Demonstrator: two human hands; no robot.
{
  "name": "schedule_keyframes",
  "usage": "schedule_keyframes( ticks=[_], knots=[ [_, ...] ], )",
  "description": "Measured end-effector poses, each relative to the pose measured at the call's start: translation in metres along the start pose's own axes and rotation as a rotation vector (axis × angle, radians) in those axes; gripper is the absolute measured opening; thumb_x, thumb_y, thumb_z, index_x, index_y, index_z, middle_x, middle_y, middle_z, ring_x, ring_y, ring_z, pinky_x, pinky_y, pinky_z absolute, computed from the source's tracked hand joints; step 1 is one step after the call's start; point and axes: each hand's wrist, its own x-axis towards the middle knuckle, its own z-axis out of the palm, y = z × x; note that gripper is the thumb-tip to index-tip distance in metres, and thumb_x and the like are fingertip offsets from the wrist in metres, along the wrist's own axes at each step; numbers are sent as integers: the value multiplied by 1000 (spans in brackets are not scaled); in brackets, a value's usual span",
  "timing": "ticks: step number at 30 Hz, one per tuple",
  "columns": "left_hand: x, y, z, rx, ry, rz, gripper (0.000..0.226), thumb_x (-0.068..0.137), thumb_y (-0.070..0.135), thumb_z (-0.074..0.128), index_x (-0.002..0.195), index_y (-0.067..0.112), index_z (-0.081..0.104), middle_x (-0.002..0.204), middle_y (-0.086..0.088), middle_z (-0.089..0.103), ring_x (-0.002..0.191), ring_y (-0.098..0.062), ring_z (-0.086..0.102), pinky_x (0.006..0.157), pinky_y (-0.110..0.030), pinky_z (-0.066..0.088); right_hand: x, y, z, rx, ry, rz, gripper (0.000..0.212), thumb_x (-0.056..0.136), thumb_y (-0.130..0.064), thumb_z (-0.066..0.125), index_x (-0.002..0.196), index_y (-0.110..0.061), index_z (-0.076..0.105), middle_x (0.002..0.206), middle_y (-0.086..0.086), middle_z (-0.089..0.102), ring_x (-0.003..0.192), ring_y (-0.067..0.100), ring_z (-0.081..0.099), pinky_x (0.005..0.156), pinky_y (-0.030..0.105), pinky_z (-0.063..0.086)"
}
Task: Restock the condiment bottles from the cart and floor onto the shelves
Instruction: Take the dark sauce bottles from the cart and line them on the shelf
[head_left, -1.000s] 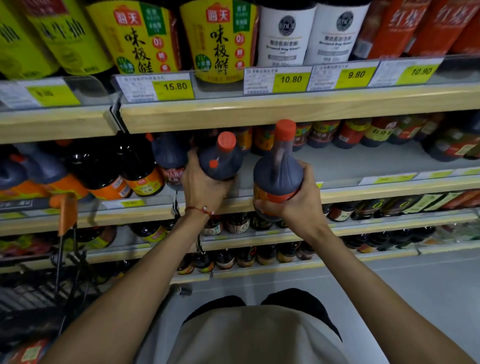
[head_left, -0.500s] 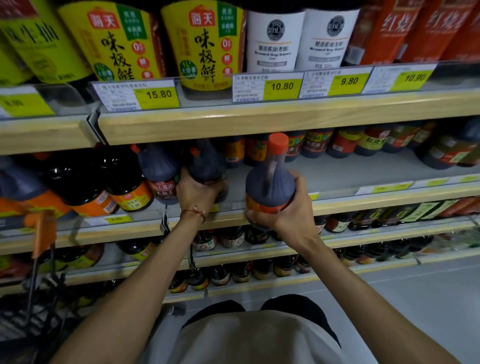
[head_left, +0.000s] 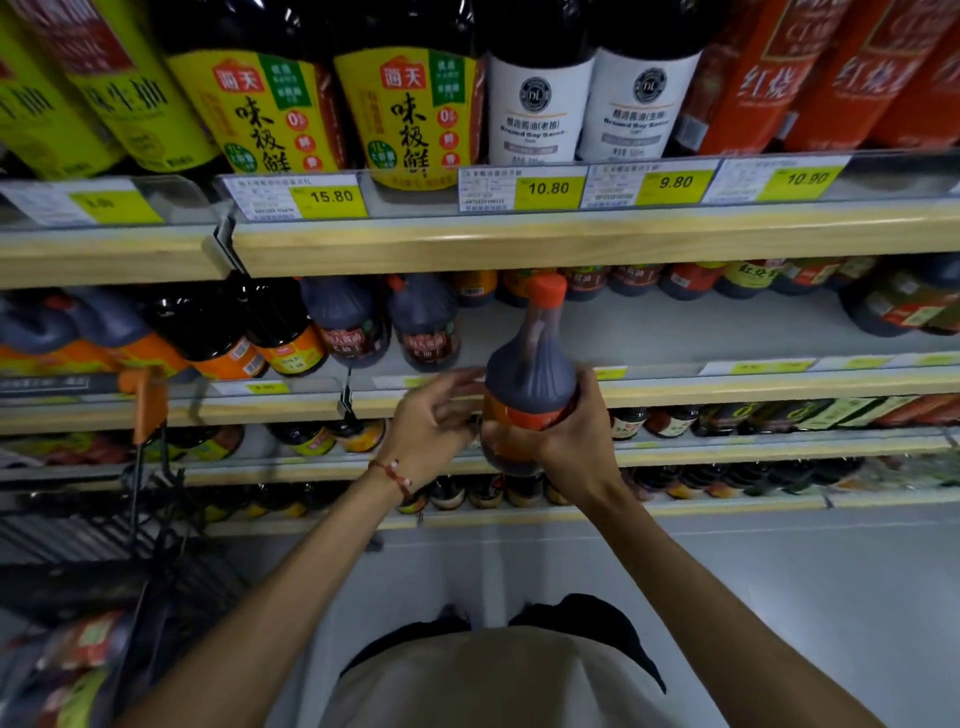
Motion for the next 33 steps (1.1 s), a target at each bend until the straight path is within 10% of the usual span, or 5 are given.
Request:
schedule_keyframes(
  ticks=[10,19,33],
  knots=[
    [-27,20,37,-71,54,48,79,63,-9,91,134,6,60,115,6,74,111,-11,70,89,-21,55,26,-4,-52,-42,-524,22,77,90,3,75,154,-5,32,146,10,57,134,20,59,110,39,52],
    [32,28,37,157,239,296,83,64,30,94,139,17,60,132,4,68,128,-14,61,106,-42,52,75,0,-33,-210,-246,-296,69,85,-1,80,139,-30,49,136,-9,63,129,10,60,107,39,53],
    [117,-27,42,334,295,291,85,84,25,72,156,8,29,149,-13,53,141,-26,49,115,-47,43,140,58,14,-220,-42,-312,63,90,-12,78,146,-9,50,125,-1,70,116,13,66,94,30,58]
  ],
)
